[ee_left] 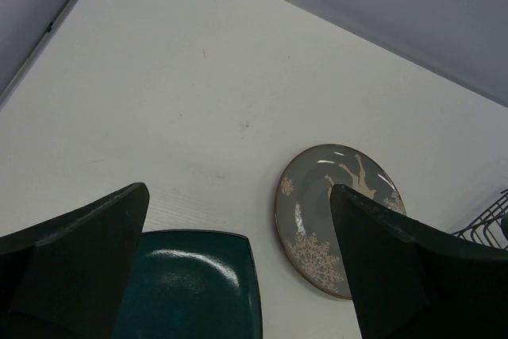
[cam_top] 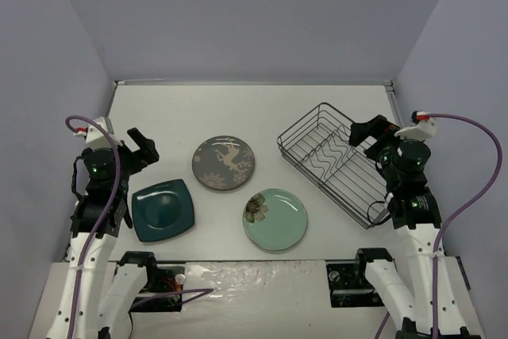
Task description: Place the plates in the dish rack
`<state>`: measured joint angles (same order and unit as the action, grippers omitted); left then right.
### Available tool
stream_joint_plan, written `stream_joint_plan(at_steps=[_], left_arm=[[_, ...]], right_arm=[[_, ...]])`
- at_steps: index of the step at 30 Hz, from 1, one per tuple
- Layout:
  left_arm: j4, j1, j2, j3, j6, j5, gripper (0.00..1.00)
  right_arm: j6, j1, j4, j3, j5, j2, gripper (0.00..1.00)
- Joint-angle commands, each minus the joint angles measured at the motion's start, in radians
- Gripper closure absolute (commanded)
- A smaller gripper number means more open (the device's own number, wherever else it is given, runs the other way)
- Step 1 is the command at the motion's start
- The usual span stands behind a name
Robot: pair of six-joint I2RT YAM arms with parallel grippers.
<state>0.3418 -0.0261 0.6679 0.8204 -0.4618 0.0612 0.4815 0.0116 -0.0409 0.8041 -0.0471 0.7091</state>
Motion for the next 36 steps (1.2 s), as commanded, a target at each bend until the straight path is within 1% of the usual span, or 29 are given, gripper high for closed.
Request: stream_joint_plan(at_steps=[1, 3, 5, 8, 9, 10, 11, 12, 14, 15, 16, 17, 19, 21, 26, 30, 33, 36], left_arm=[[-0.043, -0.001, 0.015, 0.014, -0.012, 0.004, 0.03], [-0.051, -0.001, 0.025, 0.016, -0.014, -0.011, 0.03], [-0.061, -0.001, 0.033, 0.016, -0.019, -0.028, 0.03], [-0.081, -0.001, 0.042, 0.008, -0.02, -0.053, 0.03], [-0.082, -0.001, 0.047, 0.009, -0.023, -0.055, 0.03], [-0.083, -0.001, 0.051, 0.01, -0.024, -0.055, 0.03], [-0.083, -0.001, 0.055, 0.01, -0.026, -0.056, 0.03], [-0.083, -0.001, 0.058, 0.011, -0.029, -0.057, 0.03], [-0.085, -0.001, 0.066, 0.01, -0.029, -0.061, 0.03], [-0.084, -0.001, 0.067, 0.01, -0.028, -0.061, 0.03], [-0.082, -0.001, 0.068, 0.011, -0.027, -0.061, 0.03], [-0.078, -0.001, 0.07, 0.013, -0.027, -0.059, 0.03], [-0.067, 0.0, 0.068, 0.015, -0.029, -0.051, 0.03], [-0.067, 0.0, 0.066, 0.014, -0.029, -0.052, 0.03], [-0.077, 0.0, 0.06, 0.007, -0.031, -0.061, 0.03], [-0.079, 0.0, 0.069, 0.006, -0.032, -0.061, 0.03], [-0.09, -0.001, 0.081, 0.003, -0.035, -0.076, 0.03], [-0.095, 0.0, 0.102, 0.01, -0.037, -0.095, 0.03]], right_arm=[[0.0, -0.007, -0.057, 0.09, 0.019, 0.004, 0.0], [-0.003, -0.007, -0.089, 0.109, -0.053, 0.038, 0.0], [-0.004, -0.005, -0.082, 0.111, -0.146, 0.073, 0.0], [0.022, 0.029, -0.008, 0.059, -0.318, 0.131, 0.0], [0.03, 0.076, 0.015, 0.034, -0.339, 0.155, 0.0], [0.037, 0.095, 0.024, 0.019, -0.327, 0.177, 0.0], [0.038, 0.174, 0.019, 0.012, -0.231, 0.202, 0.0], [0.037, 0.305, 0.01, 0.006, -0.093, 0.23, 0.0], [0.04, 0.483, 0.005, 0.014, 0.05, 0.276, 0.0], [0.045, 0.565, -0.005, 0.018, 0.095, 0.292, 0.0], [0.053, 0.623, -0.016, 0.021, 0.135, 0.309, 0.0], [0.063, 0.655, -0.021, 0.019, 0.169, 0.325, 0.0], [0.091, 0.709, -0.025, -0.003, 0.189, 0.334, 0.0], [0.12, 0.718, -0.03, -0.038, 0.177, 0.332, 0.0], [0.246, 0.718, -0.007, -0.222, 0.094, 0.233, 0.0], [0.3, 0.715, -0.044, -0.304, 0.092, 0.14, 0.0], [0.33, 0.714, -0.07, -0.335, 0.072, 0.11, 0.0], [0.378, 0.709, -0.067, -0.405, 0.011, 0.076, 0.0]])
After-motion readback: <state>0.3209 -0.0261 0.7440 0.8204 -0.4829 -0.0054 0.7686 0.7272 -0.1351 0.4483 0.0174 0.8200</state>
